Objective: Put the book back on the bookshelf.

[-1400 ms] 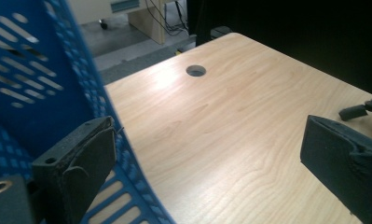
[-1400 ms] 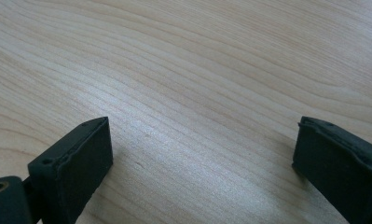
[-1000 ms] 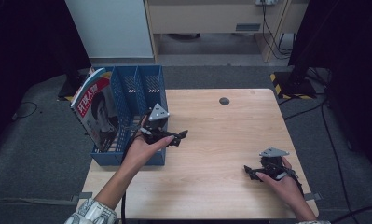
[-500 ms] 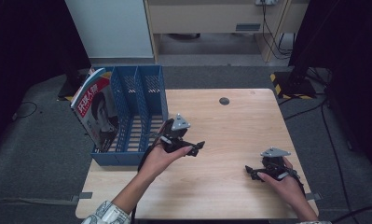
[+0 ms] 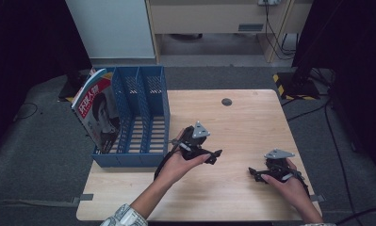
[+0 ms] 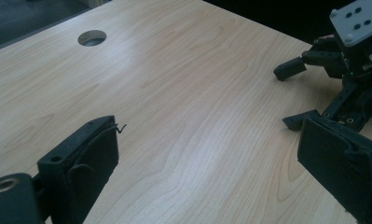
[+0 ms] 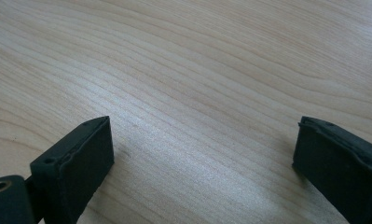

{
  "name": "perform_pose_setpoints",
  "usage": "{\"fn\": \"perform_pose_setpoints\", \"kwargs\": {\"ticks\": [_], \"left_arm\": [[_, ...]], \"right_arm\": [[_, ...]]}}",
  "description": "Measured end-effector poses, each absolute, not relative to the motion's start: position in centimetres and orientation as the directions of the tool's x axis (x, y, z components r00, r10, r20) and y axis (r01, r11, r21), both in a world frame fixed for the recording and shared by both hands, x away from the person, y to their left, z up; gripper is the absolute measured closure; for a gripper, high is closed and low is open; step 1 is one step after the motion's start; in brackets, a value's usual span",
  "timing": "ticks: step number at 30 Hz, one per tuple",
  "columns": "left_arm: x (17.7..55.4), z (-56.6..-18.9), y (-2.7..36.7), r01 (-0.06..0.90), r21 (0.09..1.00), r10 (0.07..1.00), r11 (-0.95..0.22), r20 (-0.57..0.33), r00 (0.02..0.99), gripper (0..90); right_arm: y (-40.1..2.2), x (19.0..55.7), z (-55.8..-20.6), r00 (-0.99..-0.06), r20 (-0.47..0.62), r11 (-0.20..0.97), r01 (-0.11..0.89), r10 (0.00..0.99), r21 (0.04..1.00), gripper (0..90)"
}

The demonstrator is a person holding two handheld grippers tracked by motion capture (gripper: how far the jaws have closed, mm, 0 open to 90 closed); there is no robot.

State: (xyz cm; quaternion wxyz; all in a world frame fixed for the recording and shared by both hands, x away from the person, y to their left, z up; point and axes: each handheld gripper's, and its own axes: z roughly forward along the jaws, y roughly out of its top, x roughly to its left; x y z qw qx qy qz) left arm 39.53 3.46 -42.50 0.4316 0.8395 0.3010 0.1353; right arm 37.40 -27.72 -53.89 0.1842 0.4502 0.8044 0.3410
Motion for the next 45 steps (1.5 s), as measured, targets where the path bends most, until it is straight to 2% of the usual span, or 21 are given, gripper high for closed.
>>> {"fn": "perform_pose_setpoints", "kwargs": {"ticks": [28,45], "left_arm": [[38.8,-47.5,0.9,0.435,0.747,0.596,-0.503,-0.065,0.8,5.9],[38.8,-49.9,1.8,0.477,0.704,0.615,-0.526,-0.072,0.785,5.9]], "right_arm": [[-27.7,37.4,-53.9,-0.53,0.006,0.367,0.596,0.848,0.714,5.2],[-27.7,37.4,-53.9,-0.53,0.005,0.368,0.596,0.848,0.714,5.1]]}}
